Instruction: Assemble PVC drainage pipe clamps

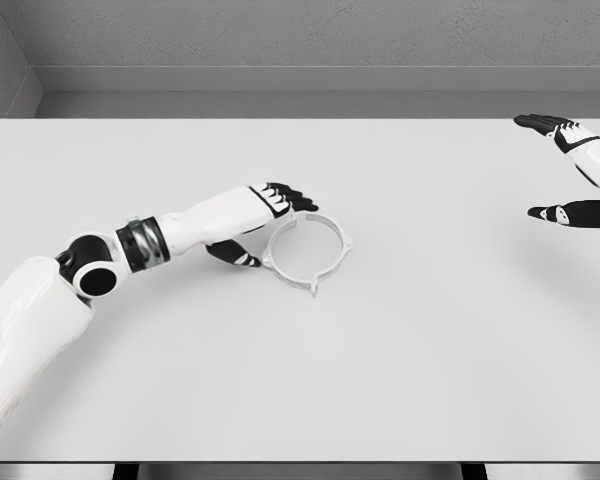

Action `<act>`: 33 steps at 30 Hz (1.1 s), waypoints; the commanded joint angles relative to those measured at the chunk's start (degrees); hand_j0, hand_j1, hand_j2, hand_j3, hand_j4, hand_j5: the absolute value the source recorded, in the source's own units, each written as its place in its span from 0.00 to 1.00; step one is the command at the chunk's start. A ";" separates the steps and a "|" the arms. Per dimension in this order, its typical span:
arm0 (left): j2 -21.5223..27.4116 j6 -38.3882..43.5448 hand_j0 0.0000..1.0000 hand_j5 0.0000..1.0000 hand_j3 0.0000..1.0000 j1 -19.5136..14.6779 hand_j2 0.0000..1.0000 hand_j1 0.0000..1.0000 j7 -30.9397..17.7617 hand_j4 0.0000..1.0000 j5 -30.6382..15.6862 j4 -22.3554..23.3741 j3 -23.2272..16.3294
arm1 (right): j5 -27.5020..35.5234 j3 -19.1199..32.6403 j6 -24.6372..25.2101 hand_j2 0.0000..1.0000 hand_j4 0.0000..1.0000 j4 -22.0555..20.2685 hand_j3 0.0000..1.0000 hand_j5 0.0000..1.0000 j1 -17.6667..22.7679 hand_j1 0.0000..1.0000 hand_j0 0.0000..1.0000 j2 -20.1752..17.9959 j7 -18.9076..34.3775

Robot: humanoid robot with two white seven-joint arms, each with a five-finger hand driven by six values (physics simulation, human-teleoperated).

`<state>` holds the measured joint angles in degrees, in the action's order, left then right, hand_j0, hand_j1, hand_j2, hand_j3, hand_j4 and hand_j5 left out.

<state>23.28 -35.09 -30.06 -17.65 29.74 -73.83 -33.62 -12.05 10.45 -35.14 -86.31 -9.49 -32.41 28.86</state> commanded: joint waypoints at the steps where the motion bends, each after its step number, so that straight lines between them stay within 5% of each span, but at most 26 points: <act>1: -0.07 0.09 1.00 1.00 1.00 0.00 1.00 1.00 -0.02 1.00 -0.39 -0.08 0.04 | 0.45 0.01 0.14 1.00 1.00 0.00 1.00 1.00 0.00 1.00 1.00 -0.02 -0.03; 33: -1.92 0.09 1.00 1.00 1.00 0.35 1.00 1.00 -0.11 1.00 0.49 1.06 -0.13 | 0.36 0.01 0.14 1.00 1.00 0.00 1.00 1.00 0.00 1.00 1.00 -0.11 -0.03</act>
<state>21.52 -35.09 -29.71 -17.79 30.72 -72.84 -33.76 -12.14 10.45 -35.14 -86.28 -9.49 -32.47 28.86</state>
